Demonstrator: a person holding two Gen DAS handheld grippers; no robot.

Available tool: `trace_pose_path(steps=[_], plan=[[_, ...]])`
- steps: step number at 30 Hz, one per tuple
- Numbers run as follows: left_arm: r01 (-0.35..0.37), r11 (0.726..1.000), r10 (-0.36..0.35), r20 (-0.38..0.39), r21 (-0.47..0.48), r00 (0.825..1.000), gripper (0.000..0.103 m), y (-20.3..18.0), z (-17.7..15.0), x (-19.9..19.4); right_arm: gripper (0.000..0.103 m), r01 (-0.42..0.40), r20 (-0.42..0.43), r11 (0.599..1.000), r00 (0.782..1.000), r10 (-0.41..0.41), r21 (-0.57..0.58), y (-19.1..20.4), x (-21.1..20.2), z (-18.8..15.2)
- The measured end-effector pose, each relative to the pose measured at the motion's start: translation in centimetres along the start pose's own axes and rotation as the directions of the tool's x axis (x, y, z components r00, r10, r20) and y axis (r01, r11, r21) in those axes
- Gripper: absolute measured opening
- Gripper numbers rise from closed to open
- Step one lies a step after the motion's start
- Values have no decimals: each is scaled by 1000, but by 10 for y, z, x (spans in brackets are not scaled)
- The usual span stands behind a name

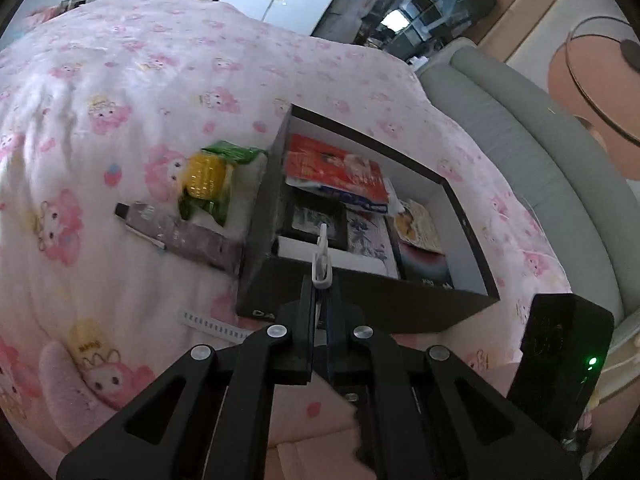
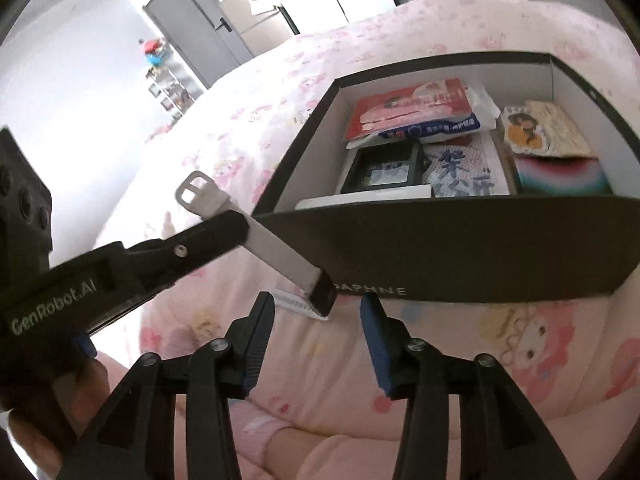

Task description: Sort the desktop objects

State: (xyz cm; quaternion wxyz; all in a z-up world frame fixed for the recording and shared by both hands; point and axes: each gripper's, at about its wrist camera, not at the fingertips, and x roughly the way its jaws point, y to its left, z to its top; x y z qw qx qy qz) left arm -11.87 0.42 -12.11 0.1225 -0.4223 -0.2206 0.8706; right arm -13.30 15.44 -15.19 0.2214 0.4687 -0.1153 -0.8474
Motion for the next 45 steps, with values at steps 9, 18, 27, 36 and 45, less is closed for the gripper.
trace_pose_path(steps=[9,18,27,36,45], plan=[[66,997,-64,-50,39,997,4,-9,-15,-5,42,46,37,999,998,-45,-17,-1,1,-4],[154,986,-157,-43,-67,987,6,6,-21,-4,13,-10,82,999,997,14,-44,2,-5,-9],[82,930,-88,-1,-359,996,18,65,-33,7,6,10,58,999,998,-13,50,-13,0,-10],[-84,858,-25,-204,-507,979,18,90,-53,70,6,45,32,994,998,-48,99,-21,2,-11],[-76,843,-14,-163,-533,987,7,100,-56,95,6,44,20,993,999,-46,106,-24,5,-12]])
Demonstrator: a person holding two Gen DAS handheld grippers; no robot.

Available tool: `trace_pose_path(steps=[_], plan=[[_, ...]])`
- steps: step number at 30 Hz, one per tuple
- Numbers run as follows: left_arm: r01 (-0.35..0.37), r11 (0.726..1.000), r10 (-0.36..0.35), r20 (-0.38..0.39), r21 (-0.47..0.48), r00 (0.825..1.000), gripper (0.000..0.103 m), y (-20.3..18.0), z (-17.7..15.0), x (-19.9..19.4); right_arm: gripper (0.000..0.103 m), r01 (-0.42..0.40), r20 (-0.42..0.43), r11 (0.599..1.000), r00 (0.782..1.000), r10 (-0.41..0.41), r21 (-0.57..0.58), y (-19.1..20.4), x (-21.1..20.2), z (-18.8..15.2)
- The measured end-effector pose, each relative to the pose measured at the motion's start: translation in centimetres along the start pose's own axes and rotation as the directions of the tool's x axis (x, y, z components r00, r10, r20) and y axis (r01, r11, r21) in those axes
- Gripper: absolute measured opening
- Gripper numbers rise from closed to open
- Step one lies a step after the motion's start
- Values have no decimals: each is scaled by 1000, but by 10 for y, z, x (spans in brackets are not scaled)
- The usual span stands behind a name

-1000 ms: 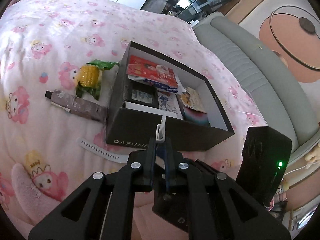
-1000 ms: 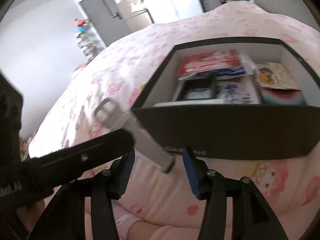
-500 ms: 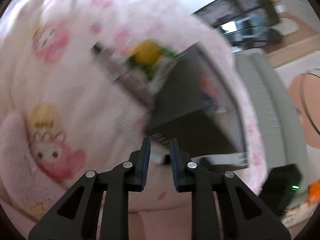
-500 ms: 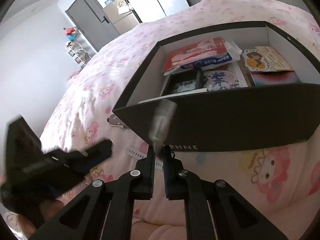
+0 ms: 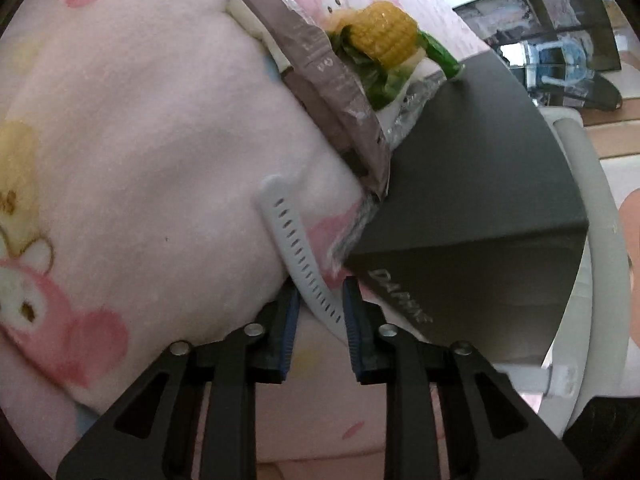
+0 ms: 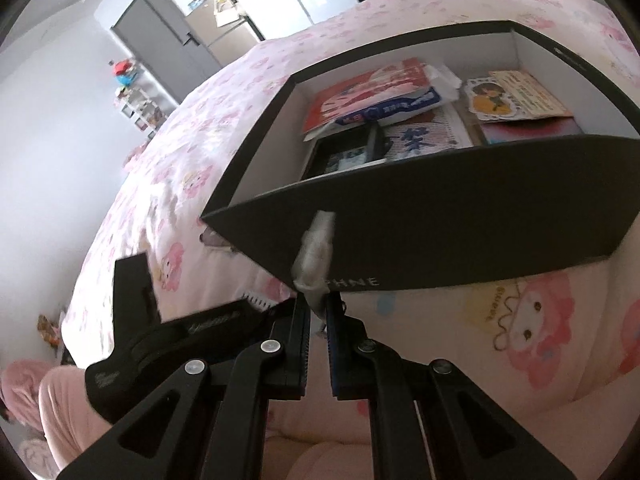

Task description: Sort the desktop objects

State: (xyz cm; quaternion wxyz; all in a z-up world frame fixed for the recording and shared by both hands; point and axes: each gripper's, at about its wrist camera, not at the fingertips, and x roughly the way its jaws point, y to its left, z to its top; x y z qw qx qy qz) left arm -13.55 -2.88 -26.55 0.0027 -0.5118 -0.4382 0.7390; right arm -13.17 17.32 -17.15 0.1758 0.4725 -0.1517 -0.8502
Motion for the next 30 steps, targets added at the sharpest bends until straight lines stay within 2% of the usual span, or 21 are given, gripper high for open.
trace_pose_path(steps=[2,7,10,14,17,20,21,23,30], plan=[[3,1000,-4,32,22,999,3,-2,-1,-8,6,6,6,1000,1000,-6,-10,1,-1,-1],[-33,995,16,174,98,985,2,-11,-6,-46,6,13,-2,1000,1000,-13,1,-1,0,-1],[-56,994,32,223,99,974,2,-8,-6,-60,6,52,-45,998,998,-53,-27,2,8,-3],[-89,995,79,192,45,978,2,5,-2,-52,7,70,-139,997,988,-74,-33,3,25,-8],[-111,993,105,163,30,981,3,3,-3,-45,7,97,-157,995,983,-101,-28,1,30,-8],[-118,993,112,162,25,980,3,3,-2,-44,14,129,-186,992,974,-127,-3,-4,37,-7],[-122,992,117,161,24,980,3,3,-1,-43,17,133,-198,991,972,-130,5,-6,40,-8],[-135,991,130,157,22,979,6,3,2,-40,17,136,-216,991,968,-127,23,-9,45,-8],[-153,988,149,143,19,978,7,0,4,-29,24,138,-243,989,962,-122,52,-10,58,-6]])
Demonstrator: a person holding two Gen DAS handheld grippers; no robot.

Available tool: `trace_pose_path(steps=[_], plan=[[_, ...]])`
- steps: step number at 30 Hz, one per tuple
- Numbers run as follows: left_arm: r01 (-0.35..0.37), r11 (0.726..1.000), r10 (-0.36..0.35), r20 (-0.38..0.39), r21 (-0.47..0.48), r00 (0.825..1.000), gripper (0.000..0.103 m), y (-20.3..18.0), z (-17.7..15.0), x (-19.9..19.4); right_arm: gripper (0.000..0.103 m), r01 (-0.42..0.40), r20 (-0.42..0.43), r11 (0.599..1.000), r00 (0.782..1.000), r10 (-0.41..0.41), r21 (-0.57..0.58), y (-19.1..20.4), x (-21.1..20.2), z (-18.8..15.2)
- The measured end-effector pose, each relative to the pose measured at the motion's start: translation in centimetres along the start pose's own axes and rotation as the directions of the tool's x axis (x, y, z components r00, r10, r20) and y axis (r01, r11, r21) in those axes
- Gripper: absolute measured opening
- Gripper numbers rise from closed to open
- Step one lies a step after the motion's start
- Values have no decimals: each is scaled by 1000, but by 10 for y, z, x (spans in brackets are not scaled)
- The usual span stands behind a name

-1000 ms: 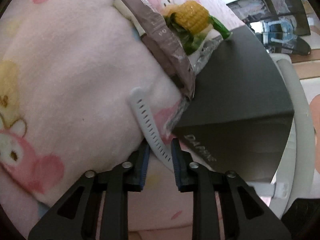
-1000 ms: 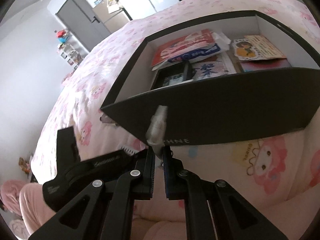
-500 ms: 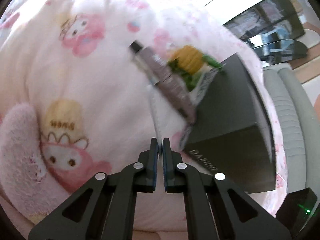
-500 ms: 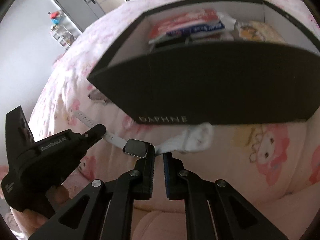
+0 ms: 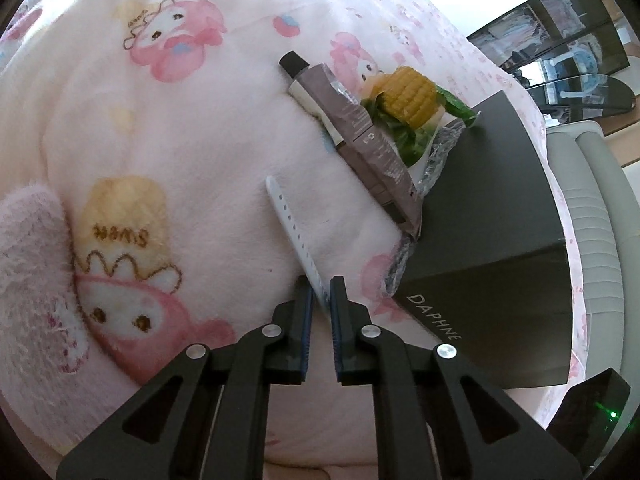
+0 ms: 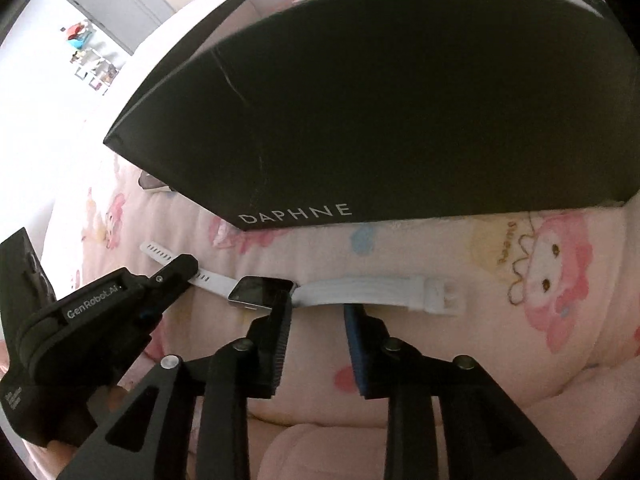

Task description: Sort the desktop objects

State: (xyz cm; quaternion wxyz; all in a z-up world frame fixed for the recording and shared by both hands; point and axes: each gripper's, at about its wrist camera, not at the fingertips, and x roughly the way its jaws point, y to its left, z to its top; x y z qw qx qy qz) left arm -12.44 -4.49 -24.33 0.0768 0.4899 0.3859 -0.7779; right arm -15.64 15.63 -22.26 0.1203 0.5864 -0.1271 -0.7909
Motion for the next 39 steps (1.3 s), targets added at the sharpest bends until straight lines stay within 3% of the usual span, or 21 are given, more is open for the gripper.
trace_pose_path(steps=[5,6,7,10,16,20,21,25,29,30,31,33,39], plan=[[9,997,-13,46,83,999,2,-14,-4,-19,23,-42,37,999,998,43,-25,4,-7,0],[-10,996,4,66,93,998,2,-16,-3,-25,12,-71,62,997,995,73,-38,5,-12,0],[-20,995,12,84,93,996,2,-15,-2,-30,7,-97,85,994,991,101,-51,6,-17,0],[-21,998,15,105,54,994,2,-7,2,-37,7,-93,109,994,989,100,-65,9,-21,1],[-32,999,30,69,29,997,2,-2,3,-31,7,-41,43,999,998,43,-33,4,-5,2],[-31,999,31,28,-18,999,11,12,-5,-29,9,-25,1,999,1000,25,-25,3,4,3],[-27,999,27,11,-33,1000,12,15,-4,-26,11,-21,-9,1000,1000,20,-19,3,7,4],[-44,998,44,6,-38,999,12,13,-5,-18,42,-36,-45,999,998,38,37,4,25,15],[-44,999,44,10,-16,999,12,10,-7,-20,42,-105,4,991,994,106,82,0,28,22],[-42,999,43,16,-7,999,12,9,-7,-21,39,-130,18,989,991,129,68,2,25,22],[-40,999,40,22,3,999,10,7,-8,-22,22,-155,32,987,988,153,54,3,22,23],[-33,999,32,34,28,999,7,4,-9,-26,8,-172,59,985,984,170,19,8,17,22],[-33,999,33,48,13,998,6,8,-10,-32,5,-150,78,988,986,149,20,6,14,14]])
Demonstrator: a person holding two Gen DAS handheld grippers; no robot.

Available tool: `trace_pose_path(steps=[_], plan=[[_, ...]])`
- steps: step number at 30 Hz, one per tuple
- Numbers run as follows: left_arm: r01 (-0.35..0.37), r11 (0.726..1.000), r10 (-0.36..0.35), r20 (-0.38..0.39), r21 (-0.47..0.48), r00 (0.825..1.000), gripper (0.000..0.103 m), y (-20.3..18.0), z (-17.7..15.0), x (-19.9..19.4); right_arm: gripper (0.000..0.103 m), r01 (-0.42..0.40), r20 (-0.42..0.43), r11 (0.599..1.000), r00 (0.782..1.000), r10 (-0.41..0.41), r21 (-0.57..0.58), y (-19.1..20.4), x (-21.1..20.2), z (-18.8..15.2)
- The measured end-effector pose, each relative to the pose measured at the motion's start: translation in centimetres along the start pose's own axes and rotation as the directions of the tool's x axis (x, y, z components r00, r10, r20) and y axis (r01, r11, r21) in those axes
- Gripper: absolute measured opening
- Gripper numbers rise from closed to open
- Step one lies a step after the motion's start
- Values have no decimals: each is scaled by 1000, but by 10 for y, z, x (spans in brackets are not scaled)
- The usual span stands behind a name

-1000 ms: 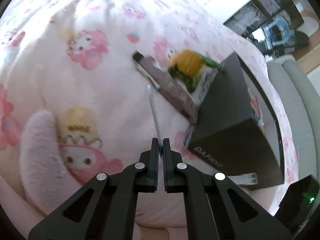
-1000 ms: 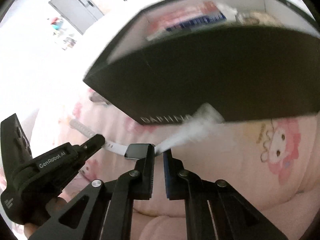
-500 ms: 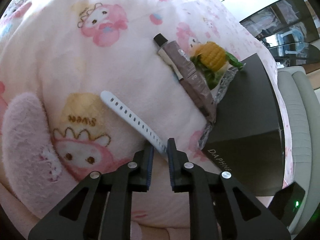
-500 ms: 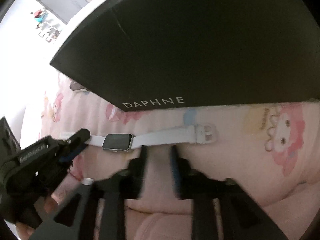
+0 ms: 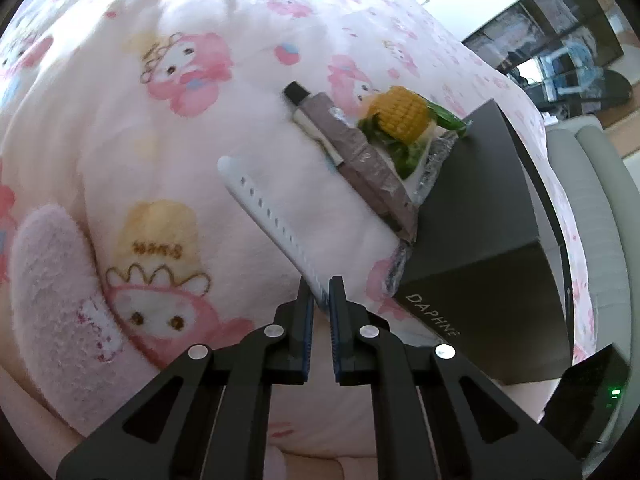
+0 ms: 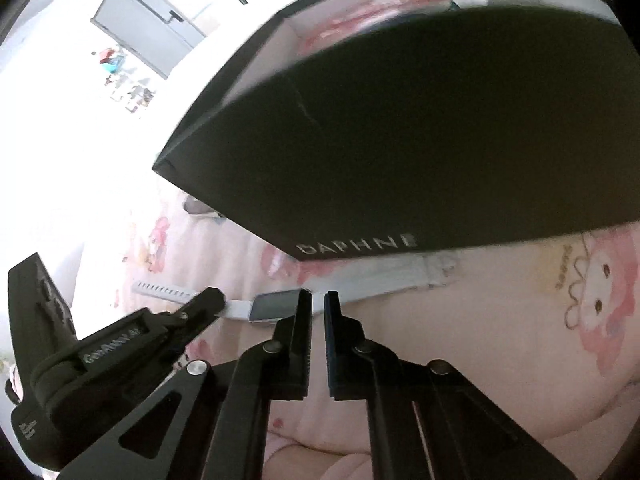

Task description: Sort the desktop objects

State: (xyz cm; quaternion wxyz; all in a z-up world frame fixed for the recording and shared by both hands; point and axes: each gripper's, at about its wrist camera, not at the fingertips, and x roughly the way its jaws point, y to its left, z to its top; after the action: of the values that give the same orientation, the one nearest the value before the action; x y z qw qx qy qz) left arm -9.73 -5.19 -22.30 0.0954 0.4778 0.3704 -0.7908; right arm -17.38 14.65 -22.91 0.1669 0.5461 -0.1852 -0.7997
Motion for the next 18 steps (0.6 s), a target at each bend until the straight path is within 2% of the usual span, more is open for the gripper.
trace_pose_path(steps=[2,3,5,7,9,14,16,17,18], plan=[[-12,1000,12,15,-26,1000,6,4,2,-2,6,36,-28,996,999,-34,77,-10,5,0],[-20,999,21,32,-35,999,6,5,3,-4,9,45,-47,992,998,-40,120,-22,7,-2],[-30,999,33,60,-44,998,6,6,5,-9,18,16,-68,982,998,-3,190,-32,11,0],[-27,999,30,54,-42,998,6,7,5,-8,38,-30,-68,975,997,46,220,-35,13,1],[-32,999,33,30,-40,999,7,7,5,-2,42,-36,-68,978,996,51,207,-32,17,2],[-15,998,15,4,-63,1000,7,10,6,4,42,4,-72,980,997,11,197,-26,32,11],[-10,998,10,0,-69,1000,7,11,6,5,42,-18,-27,979,999,24,203,-25,35,16],[-7,998,7,0,-65,1000,7,10,6,5,37,-29,0,980,1000,30,196,-24,37,20],[-5,998,5,0,-61,1000,7,10,6,5,21,-38,17,982,999,36,186,-22,39,23]])
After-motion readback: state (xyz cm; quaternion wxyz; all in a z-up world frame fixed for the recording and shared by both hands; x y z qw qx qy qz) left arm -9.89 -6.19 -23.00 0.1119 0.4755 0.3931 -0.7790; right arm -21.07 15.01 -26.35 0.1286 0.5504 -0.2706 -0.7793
